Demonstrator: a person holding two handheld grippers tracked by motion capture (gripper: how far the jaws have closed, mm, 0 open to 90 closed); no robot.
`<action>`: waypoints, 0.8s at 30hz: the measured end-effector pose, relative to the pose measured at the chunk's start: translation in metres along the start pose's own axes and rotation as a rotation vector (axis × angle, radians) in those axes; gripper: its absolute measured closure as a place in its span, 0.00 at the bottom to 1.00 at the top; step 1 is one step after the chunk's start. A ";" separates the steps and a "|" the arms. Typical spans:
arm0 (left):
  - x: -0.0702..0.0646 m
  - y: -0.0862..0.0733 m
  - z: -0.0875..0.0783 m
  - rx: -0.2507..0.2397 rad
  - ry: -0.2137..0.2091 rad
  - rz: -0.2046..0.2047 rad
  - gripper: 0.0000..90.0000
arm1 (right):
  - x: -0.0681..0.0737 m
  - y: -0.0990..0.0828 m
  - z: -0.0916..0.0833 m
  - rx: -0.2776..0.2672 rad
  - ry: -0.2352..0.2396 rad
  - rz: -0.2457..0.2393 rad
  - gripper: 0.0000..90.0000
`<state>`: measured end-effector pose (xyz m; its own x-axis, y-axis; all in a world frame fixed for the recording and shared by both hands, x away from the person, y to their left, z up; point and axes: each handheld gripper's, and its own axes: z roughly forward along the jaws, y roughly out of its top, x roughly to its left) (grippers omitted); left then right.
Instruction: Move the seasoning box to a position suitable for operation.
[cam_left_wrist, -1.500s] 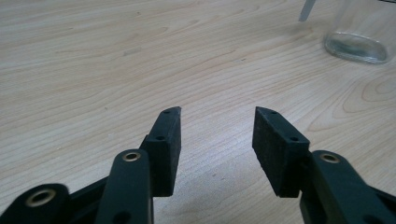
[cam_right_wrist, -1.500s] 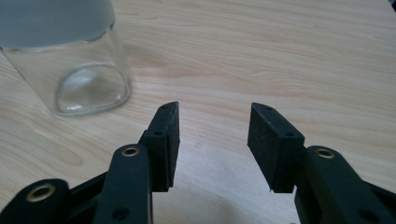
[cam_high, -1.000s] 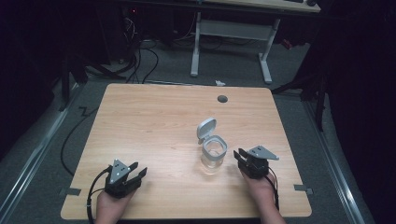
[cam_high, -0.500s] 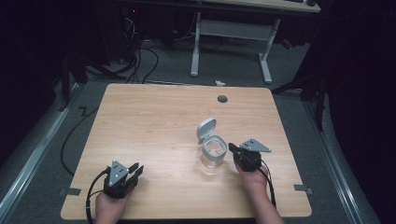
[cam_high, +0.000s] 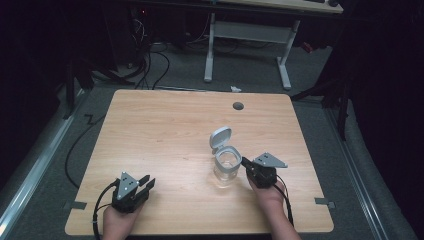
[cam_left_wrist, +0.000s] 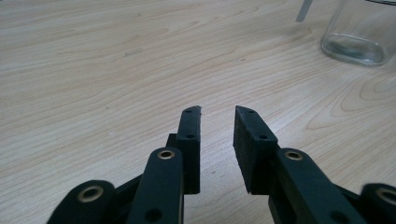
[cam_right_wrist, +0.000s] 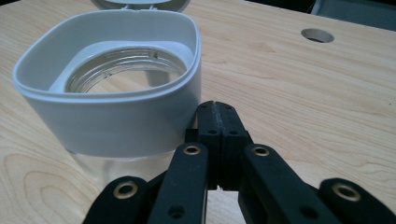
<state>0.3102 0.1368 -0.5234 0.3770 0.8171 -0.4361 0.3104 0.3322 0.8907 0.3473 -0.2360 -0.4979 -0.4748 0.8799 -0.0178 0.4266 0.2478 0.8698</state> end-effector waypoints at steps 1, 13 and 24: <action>0.000 0.000 0.000 0.003 -0.002 0.001 0.80 | 0.002 -0.001 -0.001 -0.001 0.003 -0.004 1.00; -0.003 -0.002 0.001 0.011 -0.011 0.003 0.80 | 0.020 -0.004 -0.002 -0.012 0.041 -0.030 1.00; -0.008 -0.004 0.001 0.023 -0.017 0.015 0.80 | 0.033 -0.003 -0.004 -0.022 0.065 -0.057 1.00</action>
<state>0.3072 0.1281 -0.5232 0.3969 0.8136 -0.4248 0.3243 0.3086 0.8942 0.3274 -0.2094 -0.4989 -0.5470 0.8363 -0.0367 0.3807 0.2876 0.8788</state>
